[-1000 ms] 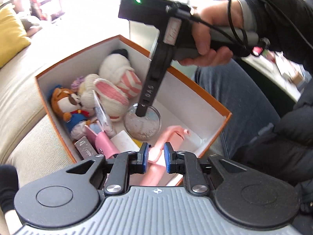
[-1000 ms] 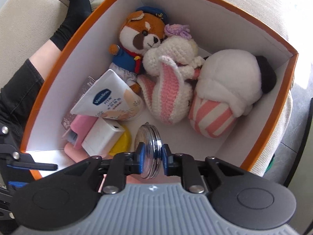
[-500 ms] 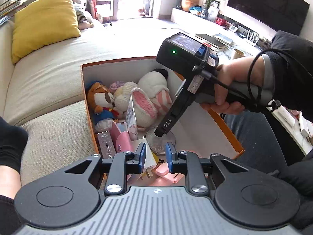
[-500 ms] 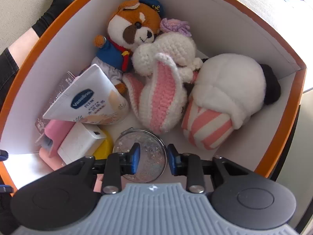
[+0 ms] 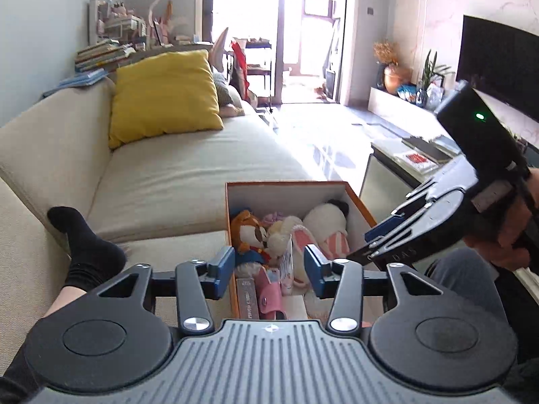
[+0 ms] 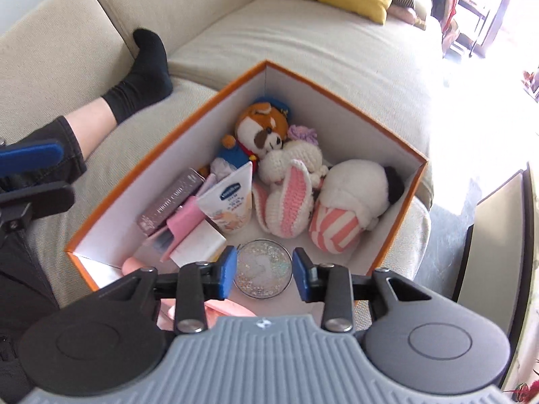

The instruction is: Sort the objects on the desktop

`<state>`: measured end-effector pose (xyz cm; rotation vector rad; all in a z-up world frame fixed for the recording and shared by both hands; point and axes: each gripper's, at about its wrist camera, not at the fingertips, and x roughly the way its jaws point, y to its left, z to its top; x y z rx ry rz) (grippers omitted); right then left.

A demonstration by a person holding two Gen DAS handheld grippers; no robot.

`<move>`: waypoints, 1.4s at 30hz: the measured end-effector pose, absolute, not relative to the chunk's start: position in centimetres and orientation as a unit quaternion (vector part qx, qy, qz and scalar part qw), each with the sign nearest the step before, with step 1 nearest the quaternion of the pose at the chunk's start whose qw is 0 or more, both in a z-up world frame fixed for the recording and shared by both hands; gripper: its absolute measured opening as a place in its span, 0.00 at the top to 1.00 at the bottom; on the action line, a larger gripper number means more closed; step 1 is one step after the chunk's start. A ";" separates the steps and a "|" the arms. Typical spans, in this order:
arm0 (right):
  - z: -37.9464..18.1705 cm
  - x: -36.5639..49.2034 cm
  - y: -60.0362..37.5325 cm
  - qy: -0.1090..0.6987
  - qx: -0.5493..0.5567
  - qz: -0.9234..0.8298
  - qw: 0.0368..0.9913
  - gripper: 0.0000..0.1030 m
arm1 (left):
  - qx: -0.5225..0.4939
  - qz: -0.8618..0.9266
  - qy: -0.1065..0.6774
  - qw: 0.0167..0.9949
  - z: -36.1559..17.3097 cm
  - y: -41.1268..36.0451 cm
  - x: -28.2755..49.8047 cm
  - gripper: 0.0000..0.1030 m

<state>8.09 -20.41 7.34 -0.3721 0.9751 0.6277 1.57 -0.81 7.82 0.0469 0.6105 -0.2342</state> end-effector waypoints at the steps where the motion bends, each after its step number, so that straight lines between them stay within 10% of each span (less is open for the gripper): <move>1: 8.1 6.9 -20.5 0.439 -0.174 0.292 0.832 0.56 | 0.019 -0.110 0.292 0.950 8.2 -0.8 1.3 0.43; 9: 10.2 0.2 -21.9 0.313 -0.139 0.268 0.900 0.47 | 0.002 -0.071 0.229 0.971 9.9 -1.2 -1.7 0.15; 20: 6.6 -3.2 -22.0 0.270 -0.091 0.195 0.939 0.46 | -0.041 -0.033 0.249 0.967 5.9 -0.9 -3.2 0.13; 23: 5.4 -3.2 -22.1 0.275 -0.080 0.192 0.939 0.28 | -0.049 -0.021 0.267 0.962 4.2 -0.8 -3.1 0.12; 42: -0.1 -1.7 -21.6 0.340 -0.051 0.192 0.919 0.27 | -0.067 -0.001 0.354 0.933 -1.0 -0.7 -1.3 0.12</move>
